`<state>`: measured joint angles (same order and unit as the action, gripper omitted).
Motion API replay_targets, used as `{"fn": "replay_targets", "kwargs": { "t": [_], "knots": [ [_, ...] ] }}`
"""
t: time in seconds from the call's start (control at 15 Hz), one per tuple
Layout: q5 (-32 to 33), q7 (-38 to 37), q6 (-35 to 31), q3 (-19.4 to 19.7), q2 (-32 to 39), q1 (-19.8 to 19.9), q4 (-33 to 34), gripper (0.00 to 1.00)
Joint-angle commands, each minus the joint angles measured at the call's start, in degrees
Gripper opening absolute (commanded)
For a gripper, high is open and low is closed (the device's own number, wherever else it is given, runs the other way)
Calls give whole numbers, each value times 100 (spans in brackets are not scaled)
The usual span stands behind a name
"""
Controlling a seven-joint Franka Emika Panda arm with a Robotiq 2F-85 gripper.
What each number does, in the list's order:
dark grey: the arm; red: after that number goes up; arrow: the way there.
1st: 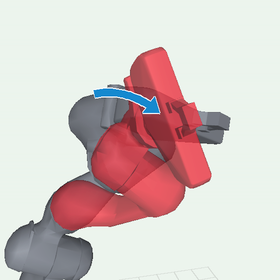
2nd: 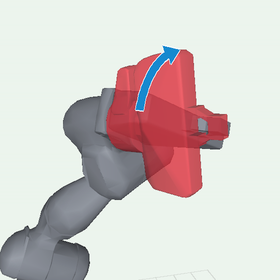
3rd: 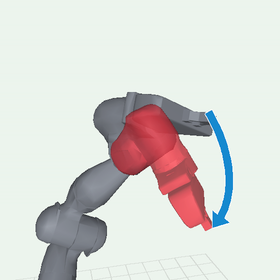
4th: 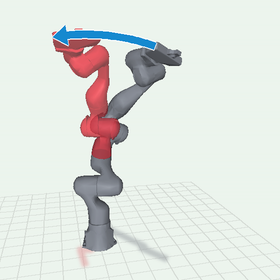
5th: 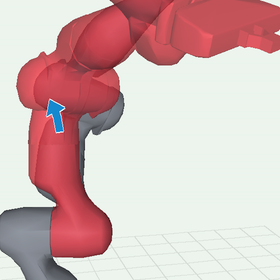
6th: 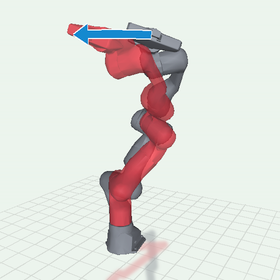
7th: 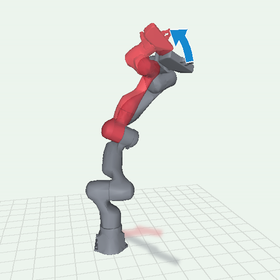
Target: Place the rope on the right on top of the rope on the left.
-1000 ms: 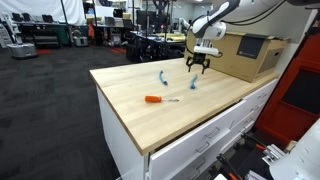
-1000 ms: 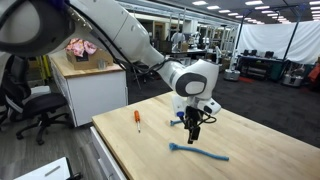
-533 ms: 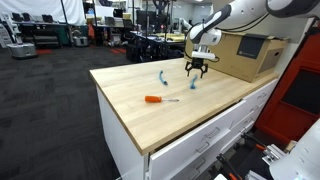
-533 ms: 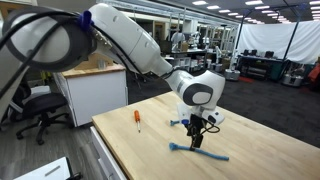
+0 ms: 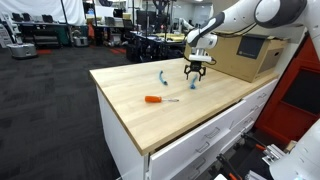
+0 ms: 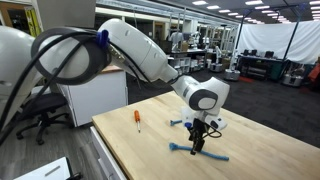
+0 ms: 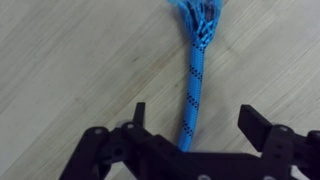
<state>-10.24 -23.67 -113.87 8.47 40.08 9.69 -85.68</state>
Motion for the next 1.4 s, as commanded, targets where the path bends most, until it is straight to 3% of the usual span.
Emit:
{"fn": "replay_targets", "kwargs": {
  "t": [0.0,0.53,0.67,1.33],
  "knots": [
    [-176,-39,340,-4,297,122,497,68],
    [-170,-116,481,4,511,167,788,11],
    [-166,-125,498,4,543,166,840,1],
    [282,58,416,63,-160,-155,389,3]
  ]
}}
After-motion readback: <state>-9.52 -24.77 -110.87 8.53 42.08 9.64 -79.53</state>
